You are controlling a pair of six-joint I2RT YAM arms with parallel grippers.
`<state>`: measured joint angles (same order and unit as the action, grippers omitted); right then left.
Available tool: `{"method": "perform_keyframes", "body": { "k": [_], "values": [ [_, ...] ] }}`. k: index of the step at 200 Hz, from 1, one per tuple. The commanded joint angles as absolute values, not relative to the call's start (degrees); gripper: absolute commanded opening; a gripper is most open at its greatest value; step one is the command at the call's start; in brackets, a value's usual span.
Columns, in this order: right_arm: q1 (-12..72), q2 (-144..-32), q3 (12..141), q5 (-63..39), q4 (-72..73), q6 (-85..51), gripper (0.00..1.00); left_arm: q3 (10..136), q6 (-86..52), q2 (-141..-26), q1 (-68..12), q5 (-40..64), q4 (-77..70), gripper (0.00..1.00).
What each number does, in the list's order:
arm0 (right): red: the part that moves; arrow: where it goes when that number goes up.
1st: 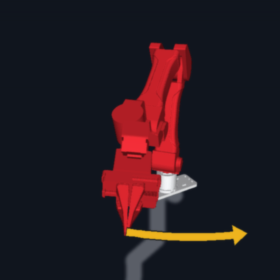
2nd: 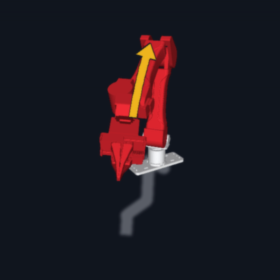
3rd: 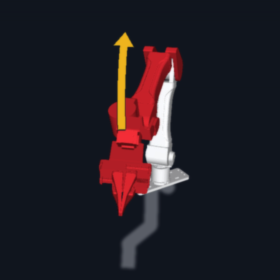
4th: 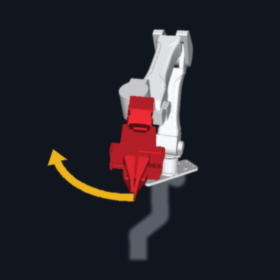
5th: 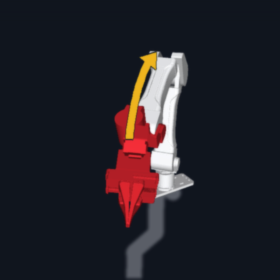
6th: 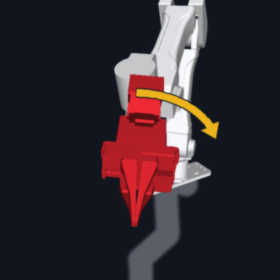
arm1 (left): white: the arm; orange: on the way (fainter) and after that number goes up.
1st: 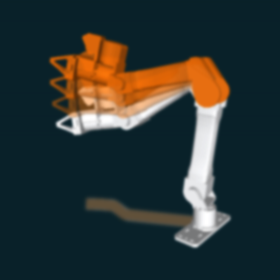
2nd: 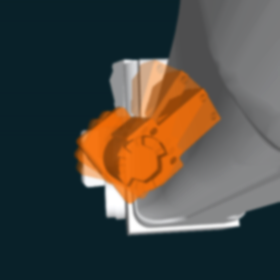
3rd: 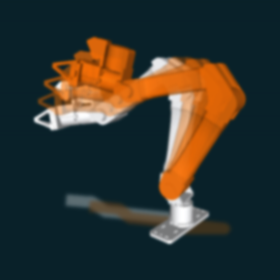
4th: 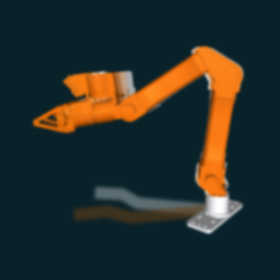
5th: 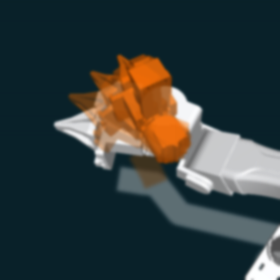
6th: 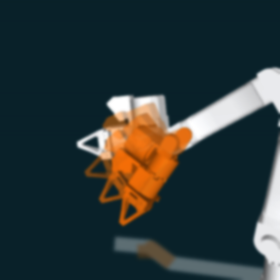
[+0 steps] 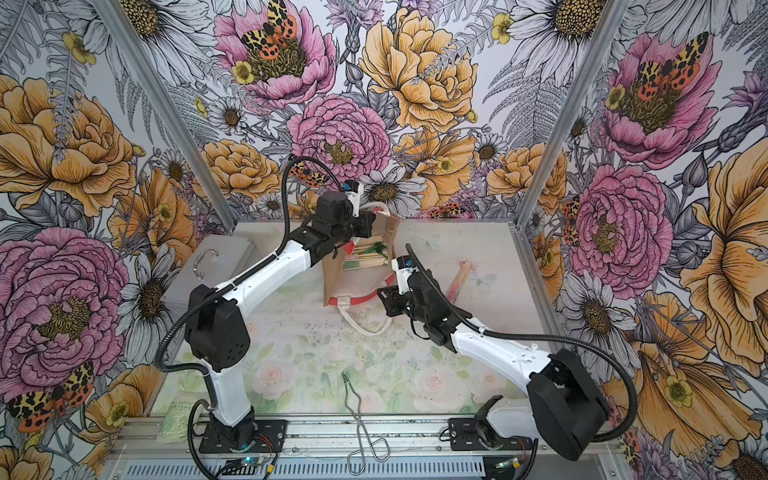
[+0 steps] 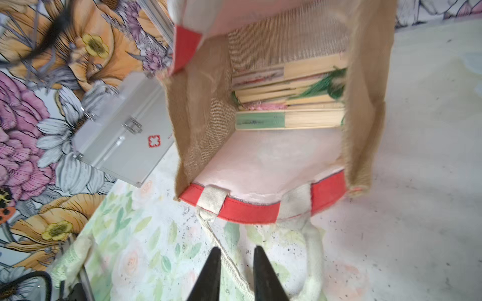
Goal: Take out the folding fans from the tote bags
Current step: Pick up the folding fan from the canvas bag.
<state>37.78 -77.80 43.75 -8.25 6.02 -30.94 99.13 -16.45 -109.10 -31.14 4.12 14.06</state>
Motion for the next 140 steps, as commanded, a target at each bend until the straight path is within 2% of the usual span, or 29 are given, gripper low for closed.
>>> {"method": "perform_keyframes", "body": {
  "k": [1,38,140],
  "values": [
    [40.7,-83.8,49.2,-2.5,11.0,-29.6,0.24,97.2,-18.0,-106.1,-30.2,6.4,11.6,0.0],
    [42.1,-91.1,55.5,0.6,10.6,-31.6,0.23,94.7,-19.1,-104.8,-30.1,7.0,9.9,0.0],
    [41.0,-98.4,59.9,4.3,10.9,-31.8,0.2,90.8,-20.7,-100.8,-30.2,8.8,7.9,0.0]
  ]
}}
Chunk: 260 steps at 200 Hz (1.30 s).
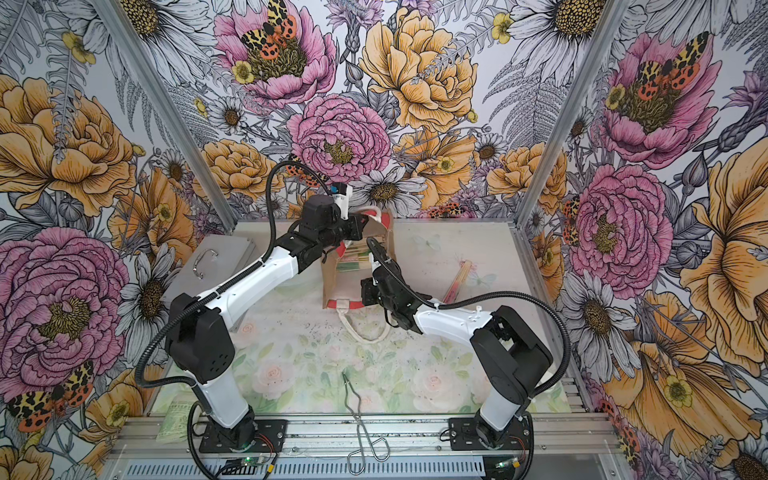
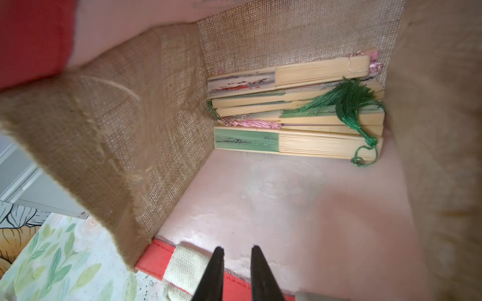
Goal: Take out the folding fans from the tote bags
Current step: Pick up the folding fan from the canvas bag.
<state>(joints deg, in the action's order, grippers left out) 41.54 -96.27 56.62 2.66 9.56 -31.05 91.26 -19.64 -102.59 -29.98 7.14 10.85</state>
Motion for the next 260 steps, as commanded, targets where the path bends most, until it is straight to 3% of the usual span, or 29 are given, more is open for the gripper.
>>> {"method": "perform_keyframes", "body": {
  "k": [1,68,106,160,260],
  "values": [
    [41.0,-98.5,59.9,4.3,10.9,-31.9,0.19,90.8,-20.8,-100.8,-30.2,8.8,7.9,0.0],
    [39.0,-107.2,63.1,5.0,12.0,-39.3,0.16,88.7,-20.5,-98.7,-30.4,11.2,6.1,0.0],
    [34.3,-111.2,62.3,-1.2,19.9,-47.5,0.16,86.2,-18.7,-96.2,-30.7,15.2,4.3,0.0],
    [30.5,-117.2,65.0,-5.8,30.2,-57.7,0.3,82.0,-14.9,-93.2,-32.1,16.7,3.9,0.0],
    [28.7,-124.6,63.9,-0.9,43.0,-70.2,0.39,77.3,-13.7,-90.4,-32.4,16.0,2.7,0.0]
  ]
}}
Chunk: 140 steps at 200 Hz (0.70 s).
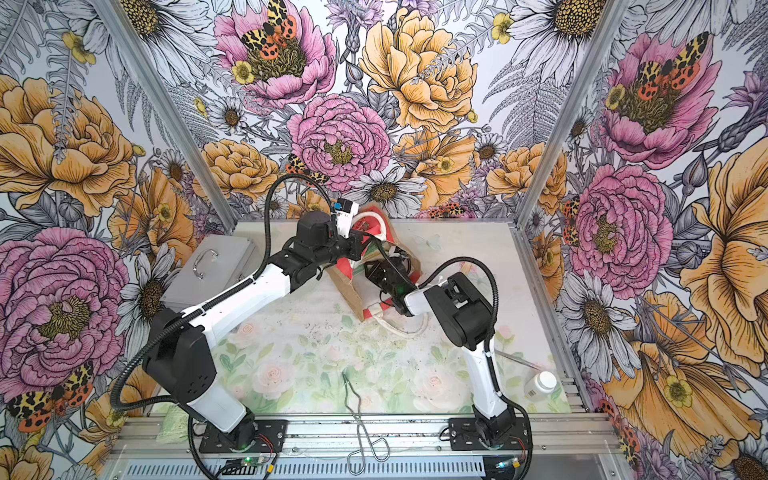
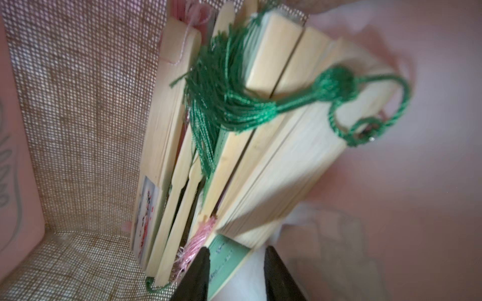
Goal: Take out the folding fans from the tote bags
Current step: Pick up the folding fan from the canvas bag.
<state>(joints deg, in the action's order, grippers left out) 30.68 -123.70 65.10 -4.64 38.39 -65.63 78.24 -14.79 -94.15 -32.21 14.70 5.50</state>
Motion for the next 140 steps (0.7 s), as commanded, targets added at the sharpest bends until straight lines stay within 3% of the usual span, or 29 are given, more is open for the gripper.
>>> {"method": "perform_keyframes", "body": {
  "k": [1,38,47,60,140],
  "values": [
    [28.7,-124.6,63.9,-0.8,43.0,-70.3,0.39,77.3,-13.8,-90.4,-32.5,16.0,2.7,0.0],
    [28.0,-126.5,63.5,1.0,44.0,-74.4,0.43,76.5,-13.7,-89.9,-32.3,16.4,2.4,0.0],
    [27.7,-127.4,63.5,1.0,45.1,-75.7,0.49,76.5,-13.6,-89.7,-32.4,16.6,2.3,0.0],
    [27.4,-128.5,63.4,1.1,46.9,-77.1,0.52,76.2,-13.3,-89.5,-32.4,16.9,2.2,0.0],
    [26.9,-130.1,62.0,2.5,50.8,-78.7,0.5,73.8,-12.9,-87.9,-32.2,16.6,1.8,0.0]
  ]
}}
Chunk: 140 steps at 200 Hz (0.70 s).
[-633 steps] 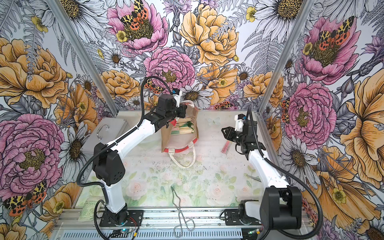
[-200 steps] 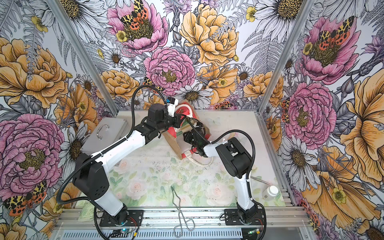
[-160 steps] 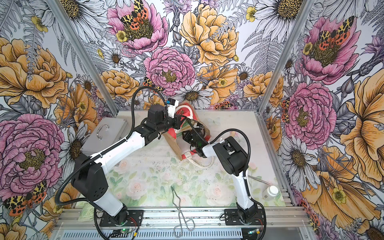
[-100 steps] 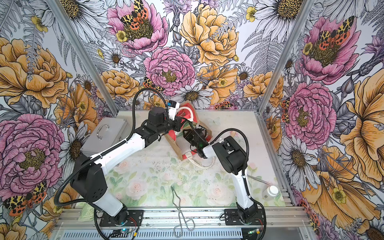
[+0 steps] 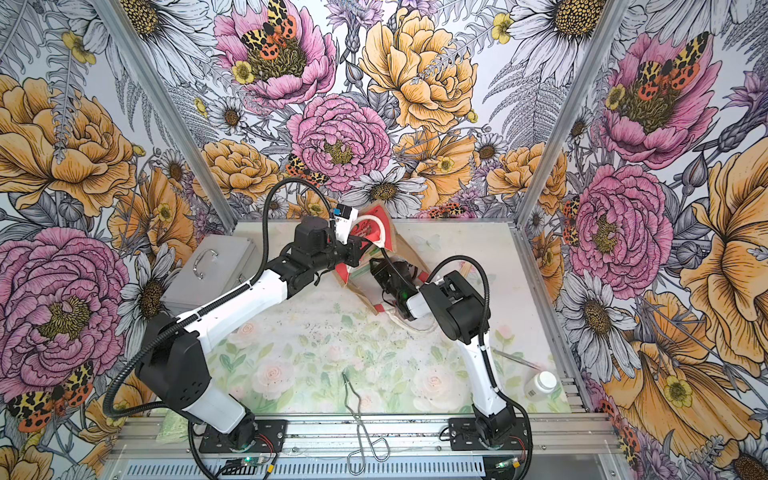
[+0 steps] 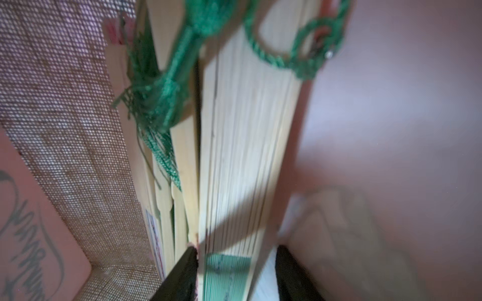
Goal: Take out the folding fans from the tote bags
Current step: Pick up the folding fan from the canvas bag.
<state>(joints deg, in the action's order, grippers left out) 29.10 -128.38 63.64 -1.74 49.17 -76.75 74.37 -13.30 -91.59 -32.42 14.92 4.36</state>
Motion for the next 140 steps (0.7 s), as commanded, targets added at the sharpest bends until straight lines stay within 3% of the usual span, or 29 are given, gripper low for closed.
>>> {"method": "perform_keyframes", "body": {
  "k": [1,92,140],
  "values": [
    [26.9,-130.1,61.9,2.5,51.1,-78.7,0.5,73.8,-12.9,-87.9,-32.2,16.6,1.8,0.0],
    [26.7,-133.1,61.2,5.5,64.1,-78.1,0.47,74.5,-14.0,-89.2,-32.0,19.0,1.8,0.0],
    [26.7,-135.9,62.7,4.7,70.5,-77.1,0.37,75.1,-14.0,-89.4,-31.6,18.7,3.0,0.0]
  ]
}}
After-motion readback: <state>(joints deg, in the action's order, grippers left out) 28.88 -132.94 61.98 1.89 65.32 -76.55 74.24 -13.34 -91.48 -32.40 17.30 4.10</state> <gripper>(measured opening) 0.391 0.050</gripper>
